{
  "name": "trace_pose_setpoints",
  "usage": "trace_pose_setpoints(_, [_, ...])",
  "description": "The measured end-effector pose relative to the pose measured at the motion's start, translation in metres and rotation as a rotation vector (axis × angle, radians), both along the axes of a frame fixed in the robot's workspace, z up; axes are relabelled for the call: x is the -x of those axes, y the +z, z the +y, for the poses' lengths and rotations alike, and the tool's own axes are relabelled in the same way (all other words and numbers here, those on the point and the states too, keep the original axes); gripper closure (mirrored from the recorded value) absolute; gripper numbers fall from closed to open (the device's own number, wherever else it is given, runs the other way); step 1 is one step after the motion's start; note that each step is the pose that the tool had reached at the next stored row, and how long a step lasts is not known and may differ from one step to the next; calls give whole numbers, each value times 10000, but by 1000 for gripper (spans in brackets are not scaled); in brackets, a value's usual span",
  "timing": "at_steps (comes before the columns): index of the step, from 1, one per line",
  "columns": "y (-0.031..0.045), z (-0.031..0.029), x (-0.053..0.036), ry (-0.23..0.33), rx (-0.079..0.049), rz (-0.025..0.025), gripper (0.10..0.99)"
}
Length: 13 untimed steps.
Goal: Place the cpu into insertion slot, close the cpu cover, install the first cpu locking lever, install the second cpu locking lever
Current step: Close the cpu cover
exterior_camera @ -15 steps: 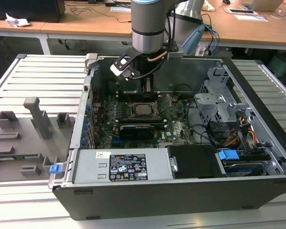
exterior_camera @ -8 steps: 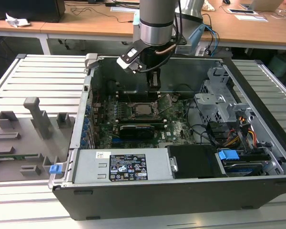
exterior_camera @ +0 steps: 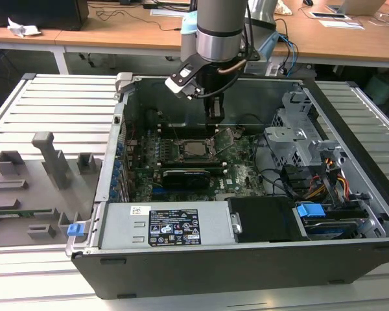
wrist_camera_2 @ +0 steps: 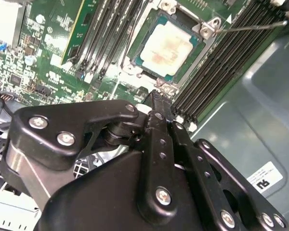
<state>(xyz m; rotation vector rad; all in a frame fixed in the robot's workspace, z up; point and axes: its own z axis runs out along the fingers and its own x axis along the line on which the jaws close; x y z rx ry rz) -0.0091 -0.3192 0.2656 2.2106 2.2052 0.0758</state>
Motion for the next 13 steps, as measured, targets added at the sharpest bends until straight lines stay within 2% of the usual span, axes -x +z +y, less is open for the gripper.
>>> trace_pose_setpoints(6, [59, 0, -12, 25, -2, 1, 980])
trace_pose_setpoints(13, [55, 1, -144, 26, 6, 11, 980])
